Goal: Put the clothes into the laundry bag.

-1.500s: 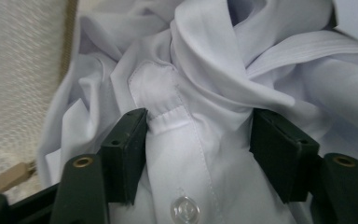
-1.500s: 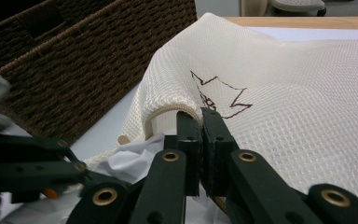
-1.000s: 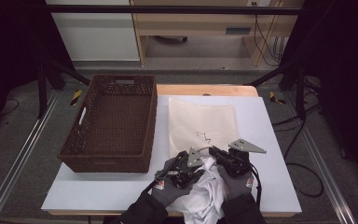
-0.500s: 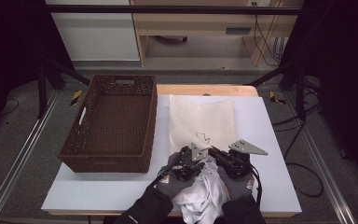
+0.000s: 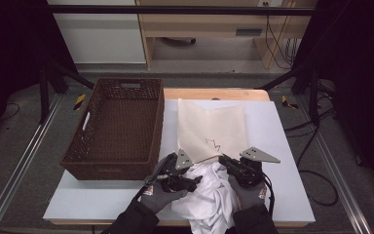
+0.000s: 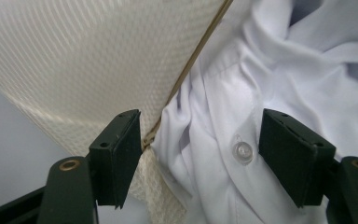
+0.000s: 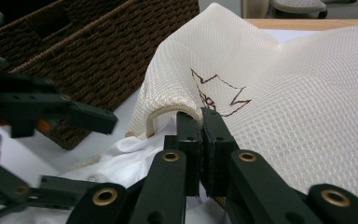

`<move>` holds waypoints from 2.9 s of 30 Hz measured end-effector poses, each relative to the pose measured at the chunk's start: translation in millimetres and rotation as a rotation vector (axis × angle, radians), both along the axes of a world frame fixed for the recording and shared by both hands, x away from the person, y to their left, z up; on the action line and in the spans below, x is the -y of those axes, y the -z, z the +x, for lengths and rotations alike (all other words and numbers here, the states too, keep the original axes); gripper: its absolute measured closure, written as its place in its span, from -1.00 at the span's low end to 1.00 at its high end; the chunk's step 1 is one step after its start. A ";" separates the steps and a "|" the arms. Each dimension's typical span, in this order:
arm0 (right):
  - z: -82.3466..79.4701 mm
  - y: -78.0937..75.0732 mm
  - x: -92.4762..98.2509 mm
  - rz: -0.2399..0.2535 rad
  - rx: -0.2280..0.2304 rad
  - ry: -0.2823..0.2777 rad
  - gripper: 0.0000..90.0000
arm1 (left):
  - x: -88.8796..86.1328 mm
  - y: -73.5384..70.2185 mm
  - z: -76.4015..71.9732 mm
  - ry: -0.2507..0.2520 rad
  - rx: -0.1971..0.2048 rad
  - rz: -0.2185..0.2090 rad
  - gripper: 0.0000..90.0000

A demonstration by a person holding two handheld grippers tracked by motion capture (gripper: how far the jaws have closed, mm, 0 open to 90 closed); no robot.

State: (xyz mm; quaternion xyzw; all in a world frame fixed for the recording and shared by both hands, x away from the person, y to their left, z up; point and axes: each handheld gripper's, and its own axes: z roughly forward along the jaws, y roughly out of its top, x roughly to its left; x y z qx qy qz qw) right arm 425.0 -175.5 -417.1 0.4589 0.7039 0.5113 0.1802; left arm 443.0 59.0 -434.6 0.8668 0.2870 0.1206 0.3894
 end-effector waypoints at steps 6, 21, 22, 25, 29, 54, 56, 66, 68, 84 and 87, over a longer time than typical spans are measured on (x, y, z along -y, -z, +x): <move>0.8 2.6 -1.3 -0.003 -0.009 -0.006 0.95 | 6.9 8.7 4.1 0.015 -0.075 0.016 0.36; 3.6 6.3 -5.0 0.004 -0.014 -0.009 0.95 | 44.4 8.4 5.9 -0.007 0.043 0.074 0.83; 3.3 5.9 -5.2 0.004 -0.011 -0.010 0.95 | 46.9 12.5 9.5 -0.018 0.054 0.087 0.81; 1.4 2.8 -5.6 0.003 -0.001 -0.016 0.95 | 47.9 16.7 17.7 -0.047 0.045 0.079 0.73; 1.0 1.8 -3.2 0.003 -0.003 -0.012 0.95 | 41.8 10.9 13.8 -0.046 0.036 0.038 0.47; 3.9 5.1 0.2 -0.001 -0.018 -0.003 0.94 | 56.9 20.2 -31.9 0.065 0.054 0.106 -0.03; 4.5 5.8 -0.4 -0.006 -0.021 -0.004 0.94 | 58.3 18.7 -32.9 0.052 0.062 0.120 0.38; 3.5 3.5 1.9 0.007 -0.012 0.006 0.95 | 64.2 13.1 -13.9 -0.015 0.069 0.109 0.77; 2.4 1.5 3.7 0.012 -0.005 0.008 0.95 | 65.6 12.3 -6.6 -0.045 0.095 0.115 0.77; 2.4 1.7 5.5 0.002 -0.004 0.018 0.95 | 3.2 -14.0 -25.2 -0.018 0.107 -0.022 -0.18; 2.1 1.2 4.8 0.002 -0.006 0.018 0.95 | -10.0 -6.4 -27.2 -0.039 0.095 0.018 -0.22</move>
